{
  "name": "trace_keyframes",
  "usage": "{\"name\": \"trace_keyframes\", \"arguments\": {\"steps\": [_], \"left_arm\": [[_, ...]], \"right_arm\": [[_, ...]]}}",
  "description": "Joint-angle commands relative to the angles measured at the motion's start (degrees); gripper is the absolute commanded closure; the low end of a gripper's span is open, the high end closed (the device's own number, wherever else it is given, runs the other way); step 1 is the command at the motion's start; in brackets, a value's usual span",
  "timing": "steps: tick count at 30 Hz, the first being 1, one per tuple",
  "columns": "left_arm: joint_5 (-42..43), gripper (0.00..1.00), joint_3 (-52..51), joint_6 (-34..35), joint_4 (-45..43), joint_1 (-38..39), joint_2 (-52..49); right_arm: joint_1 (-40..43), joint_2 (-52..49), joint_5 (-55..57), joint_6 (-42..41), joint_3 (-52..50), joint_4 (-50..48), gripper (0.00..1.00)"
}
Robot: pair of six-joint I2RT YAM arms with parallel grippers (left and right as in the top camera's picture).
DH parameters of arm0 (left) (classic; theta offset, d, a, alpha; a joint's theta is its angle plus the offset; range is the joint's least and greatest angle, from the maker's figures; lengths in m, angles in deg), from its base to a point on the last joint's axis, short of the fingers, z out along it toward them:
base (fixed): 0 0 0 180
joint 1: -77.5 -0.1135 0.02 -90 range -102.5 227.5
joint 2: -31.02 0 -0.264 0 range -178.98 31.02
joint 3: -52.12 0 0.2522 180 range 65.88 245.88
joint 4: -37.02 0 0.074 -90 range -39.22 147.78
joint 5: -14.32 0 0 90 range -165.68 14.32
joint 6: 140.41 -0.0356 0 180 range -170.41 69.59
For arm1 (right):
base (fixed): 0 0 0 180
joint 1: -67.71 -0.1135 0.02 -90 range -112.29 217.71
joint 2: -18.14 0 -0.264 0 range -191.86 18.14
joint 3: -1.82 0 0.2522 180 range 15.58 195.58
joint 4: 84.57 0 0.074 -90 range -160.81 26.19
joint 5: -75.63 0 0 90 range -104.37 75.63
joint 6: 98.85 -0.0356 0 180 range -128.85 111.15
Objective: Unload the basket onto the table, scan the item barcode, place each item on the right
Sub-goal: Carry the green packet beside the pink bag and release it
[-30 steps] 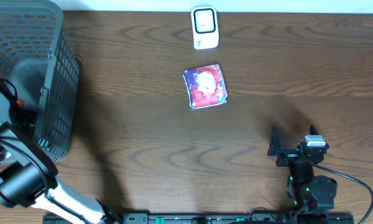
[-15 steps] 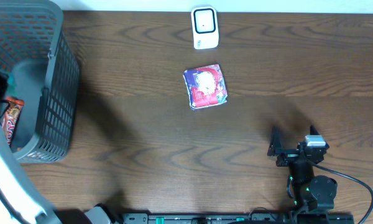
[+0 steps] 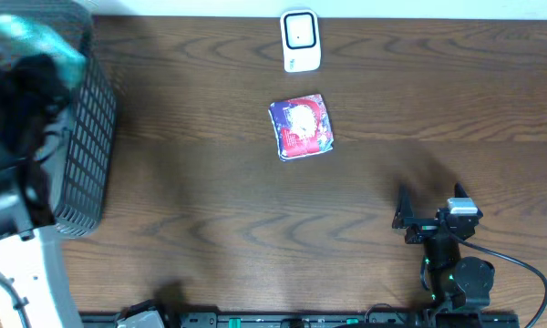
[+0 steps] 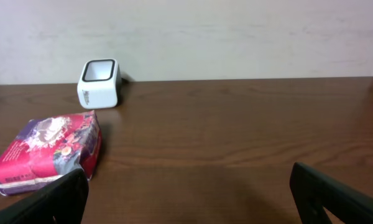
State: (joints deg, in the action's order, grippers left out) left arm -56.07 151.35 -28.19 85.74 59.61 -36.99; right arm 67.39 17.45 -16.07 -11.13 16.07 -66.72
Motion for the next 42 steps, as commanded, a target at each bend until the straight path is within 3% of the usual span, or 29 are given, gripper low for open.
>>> {"name": "trace_keyframes", "arguments": {"steps": [1,7,16,21,31,42], "left_arm": [[2.2,0.93,1.0,-8.5,0.7,8.0,-1.8],[1.2,0.93,1.0,-8.9,3.7,19.0,-8.8],[-1.3,0.93,1.0,-8.9,4.9,28.5,-24.3],[-3.0,0.93,1.0,-8.2,4.2,30.9,-32.9],[-5.7,0.93,1.0,-0.6,2.6,34.6,-47.2],[-4.7,0.93,1.0,0.8,-3.8,39.3,-52.3]], "right_arm": [[0.2,0.3,0.1,0.8,-0.2,0.2,0.01],[0.2,0.3,0.1,0.9,-0.2,0.2,0.01],[0.2,0.3,0.1,0.9,-0.2,0.2,0.01],[0.2,0.3,0.1,0.9,-0.2,0.2,0.01],[0.2,0.3,0.1,0.8,-0.2,0.2,0.01],[0.2,0.3,0.1,0.8,-0.2,0.2,0.01]]}}
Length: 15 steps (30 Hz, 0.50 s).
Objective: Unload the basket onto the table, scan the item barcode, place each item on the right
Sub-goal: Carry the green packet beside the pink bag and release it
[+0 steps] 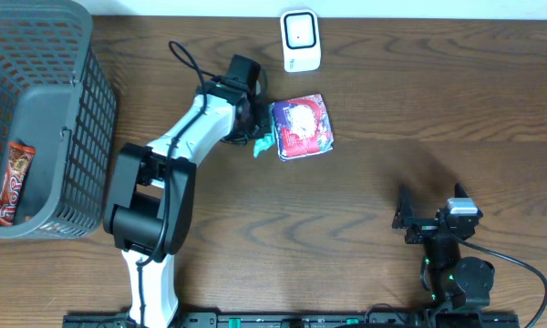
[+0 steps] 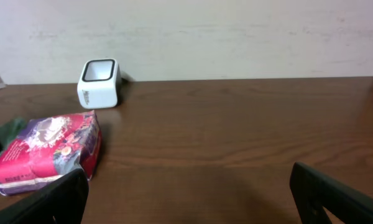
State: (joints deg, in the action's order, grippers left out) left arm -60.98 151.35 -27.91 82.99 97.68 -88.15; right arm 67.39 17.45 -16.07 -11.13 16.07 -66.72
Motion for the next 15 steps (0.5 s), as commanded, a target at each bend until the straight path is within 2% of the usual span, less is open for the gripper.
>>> {"name": "trace_keyframes", "arguments": {"steps": [1,9,15], "left_arm": [[0.3,0.92,1.0,0.5,-1.7,1.7,-1.1],[1.6,0.93,1.0,-2.2,-6.2,3.8,-1.1],[1.4,0.93,1.0,-3.4,-6.3,3.4,-0.9]], "right_arm": [[0.2,0.3,0.1,0.8,-0.2,0.2,0.01],[0.2,0.3,0.1,0.9,-0.2,0.2,0.01],[0.2,0.3,0.1,0.9,-0.2,0.2,0.01]]}}
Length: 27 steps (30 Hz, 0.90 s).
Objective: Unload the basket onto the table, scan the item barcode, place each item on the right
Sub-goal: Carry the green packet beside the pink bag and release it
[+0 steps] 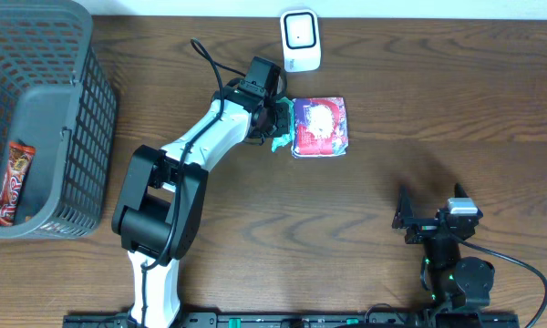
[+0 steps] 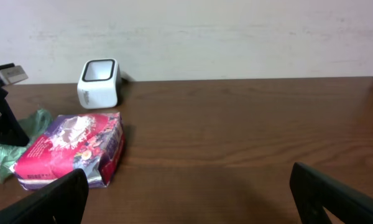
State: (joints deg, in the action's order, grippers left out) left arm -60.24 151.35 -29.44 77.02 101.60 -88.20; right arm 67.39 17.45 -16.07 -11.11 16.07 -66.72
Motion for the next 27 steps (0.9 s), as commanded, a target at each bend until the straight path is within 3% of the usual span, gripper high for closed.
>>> {"name": "trace_keyframes", "arguments": {"steps": [1,3,5,8,11,27], "left_arm": [[0.1,0.93,1.0,-1.9,-0.2,-0.7,-0.7],[-0.9,0.93,1.0,-1.8,0.0,-1.1,-0.2],[-1.0,0.69,1.0,-1.8,0.2,-1.3,0.5],[-1.0,0.56,1.1,-1.8,0.8,-1.3,1.8],[-1.1,0.37,1.1,-1.8,0.9,-1.4,3.8],[-3.7,0.28,1.1,-4.3,1.3,-8.5,27.6]], "right_arm": [[0.2,0.3,0.1,0.8,-0.2,0.2,0.01],[0.2,0.3,0.1,0.8,-0.2,0.2,0.01],[0.2,0.3,0.1,0.8,-0.2,0.2,0.01],[0.2,0.3,0.1,0.8,-0.2,0.2,0.01],[0.2,0.3,0.1,0.8,-0.2,0.2,0.01],[0.2,0.3,0.1,0.8,-0.2,0.2,0.01]]}}
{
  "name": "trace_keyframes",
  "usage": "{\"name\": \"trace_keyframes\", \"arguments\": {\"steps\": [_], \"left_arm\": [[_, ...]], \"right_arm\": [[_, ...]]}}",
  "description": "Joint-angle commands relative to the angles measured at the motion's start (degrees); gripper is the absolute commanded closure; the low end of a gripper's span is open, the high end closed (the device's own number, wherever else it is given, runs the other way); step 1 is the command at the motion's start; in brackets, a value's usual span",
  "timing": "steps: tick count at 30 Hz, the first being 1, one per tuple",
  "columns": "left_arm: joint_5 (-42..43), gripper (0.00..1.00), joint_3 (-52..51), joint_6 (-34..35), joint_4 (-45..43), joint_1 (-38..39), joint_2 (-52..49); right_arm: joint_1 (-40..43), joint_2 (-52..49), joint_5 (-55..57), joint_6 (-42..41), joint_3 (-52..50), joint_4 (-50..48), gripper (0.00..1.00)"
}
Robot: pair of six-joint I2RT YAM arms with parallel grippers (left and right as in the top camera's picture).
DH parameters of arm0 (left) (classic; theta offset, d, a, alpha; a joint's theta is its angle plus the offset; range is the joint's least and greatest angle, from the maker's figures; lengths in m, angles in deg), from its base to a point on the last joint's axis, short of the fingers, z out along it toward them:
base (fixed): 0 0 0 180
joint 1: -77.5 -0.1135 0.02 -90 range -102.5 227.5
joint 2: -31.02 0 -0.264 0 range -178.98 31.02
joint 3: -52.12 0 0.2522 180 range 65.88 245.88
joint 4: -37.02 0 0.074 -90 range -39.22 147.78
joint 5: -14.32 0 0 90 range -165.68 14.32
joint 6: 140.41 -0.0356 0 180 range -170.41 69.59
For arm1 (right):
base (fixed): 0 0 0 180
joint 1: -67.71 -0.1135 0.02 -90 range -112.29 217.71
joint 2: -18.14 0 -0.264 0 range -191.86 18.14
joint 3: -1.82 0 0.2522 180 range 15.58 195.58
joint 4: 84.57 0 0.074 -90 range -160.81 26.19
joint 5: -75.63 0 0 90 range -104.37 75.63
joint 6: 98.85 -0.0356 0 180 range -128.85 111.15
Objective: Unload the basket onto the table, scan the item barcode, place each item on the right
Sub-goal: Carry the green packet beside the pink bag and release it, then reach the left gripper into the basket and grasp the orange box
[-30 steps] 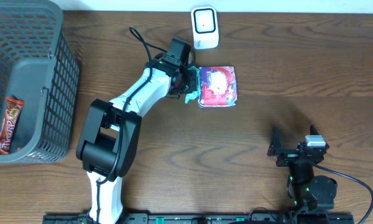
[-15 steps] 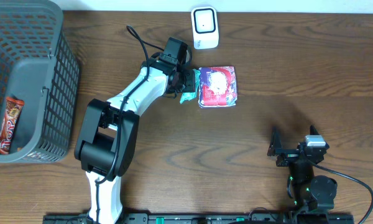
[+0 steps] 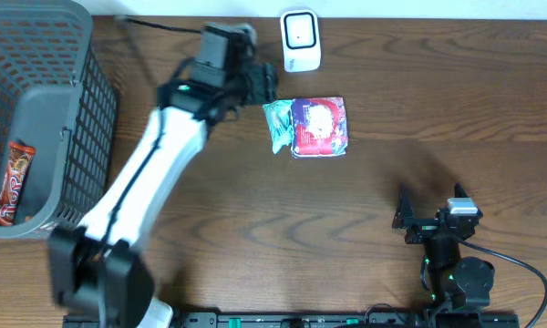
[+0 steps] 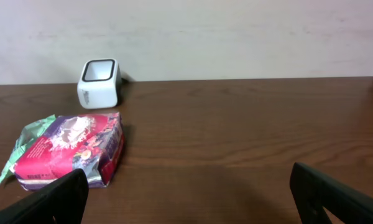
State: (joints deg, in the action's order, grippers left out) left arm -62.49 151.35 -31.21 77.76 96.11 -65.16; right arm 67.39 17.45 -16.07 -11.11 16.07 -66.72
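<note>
A red and purple packet point(image 3: 317, 126) lies flat on the table just in front of the white barcode scanner point(image 3: 300, 41). A crumpled green wrapper point(image 3: 277, 122) rests against the packet's left edge. My left gripper point(image 3: 253, 84) hangs blurred up and left of the wrapper, apart from it; its jaws cannot be made out. My right gripper point(image 3: 429, 199) sits at the near right, open and holding nothing. The right wrist view shows the packet point(image 4: 71, 149), the green wrapper point(image 4: 25, 144) and the scanner point(image 4: 99, 82) far ahead to the left of the right gripper point(image 4: 189, 199).
A dark mesh basket point(image 3: 77, 128) stands at the far left with a candy bar point(image 3: 11, 178) inside. The left arm point(image 3: 137, 182) stretches diagonally from the near left edge toward the scanner. A pale wall runs behind the table.
My left gripper was at the packet's left edge with the green wrapper; now it is up and left, away from both. The wrapper lies beside the packet. The right arm is unchanged.
First the packet lay alone mid-table while the left arm was a blur over the basket with something green. Then the gripper and green wrapper were at the packet's left edge. Then the packet sat further right. Now the wrapper lies against it.
</note>
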Motion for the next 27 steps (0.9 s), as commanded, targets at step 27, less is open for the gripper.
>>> {"name": "trace_keyframes", "arguments": {"steps": [27], "left_arm": [[-25.9,0.21,1.0,1.7,19.3,-47.6,14.3]], "right_arm": [[0.2,0.3,0.1,0.8,-0.2,0.2,0.01]]}}
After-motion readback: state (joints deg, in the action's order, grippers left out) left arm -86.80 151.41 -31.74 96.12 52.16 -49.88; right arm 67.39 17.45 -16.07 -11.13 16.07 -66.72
